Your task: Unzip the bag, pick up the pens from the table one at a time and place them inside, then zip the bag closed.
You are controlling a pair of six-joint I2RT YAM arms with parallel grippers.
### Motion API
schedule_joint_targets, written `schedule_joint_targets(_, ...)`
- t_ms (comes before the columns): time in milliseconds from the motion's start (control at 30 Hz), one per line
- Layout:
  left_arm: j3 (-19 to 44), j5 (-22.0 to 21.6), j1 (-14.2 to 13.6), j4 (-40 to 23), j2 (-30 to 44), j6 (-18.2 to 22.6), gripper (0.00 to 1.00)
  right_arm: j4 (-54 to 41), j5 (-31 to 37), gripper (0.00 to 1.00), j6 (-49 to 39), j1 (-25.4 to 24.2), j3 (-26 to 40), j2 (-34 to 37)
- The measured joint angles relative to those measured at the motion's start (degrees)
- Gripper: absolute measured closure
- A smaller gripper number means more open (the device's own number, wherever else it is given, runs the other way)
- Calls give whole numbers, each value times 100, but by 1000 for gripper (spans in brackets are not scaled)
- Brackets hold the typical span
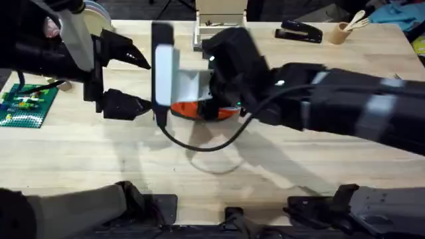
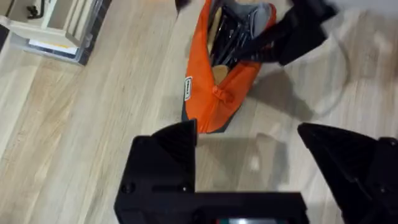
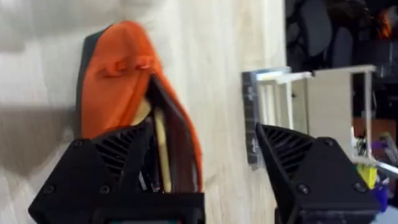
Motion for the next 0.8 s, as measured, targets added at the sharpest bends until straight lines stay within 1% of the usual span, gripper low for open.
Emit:
schedule_joint_targets(100, 0, -119, 0, 0, 0, 41, 7, -11, 17, 5, 424, 0, 0, -368)
schedule_joint_targets(133, 0, -230, 0, 0, 0, 181, 8, -107, 22, 5, 844, 0, 0, -684)
schedule_joint_targets(167, 0, -261, 0, 0, 0, 252, 7, -158, 22, 5, 980, 0, 0, -771)
schedule_joint_targets(200, 0, -367, 0, 0, 33, 657, 7, -571, 35, 5, 1785, 0, 0, -1123)
schedule_joint_targets(333, 0, -382, 0, 14, 302, 967, 6, -928, 37, 4, 2596, 0, 0, -1363)
schedule_joint_targets(367, 0, -386, 0, 107, 619, 1126, 8, -1102, 33, 5, 3240, 0, 0, -1536)
schedule_joint_targets(500, 0, -393, 0, 274, 1083, 1228, 7, -1223, -56, 5, 3976, 36, 0, -1708)
schedule_joint_targets(700, 0, -404, 0, 495, 1696, 1272, 7, -1268, -739, 4, 4755, 376, 0, -1774)
schedule_joint_targets(800, 0, -404, 0, 572, 1916, 1276, 6, -1270, -957, 4, 5173, 548, 0, -1774)
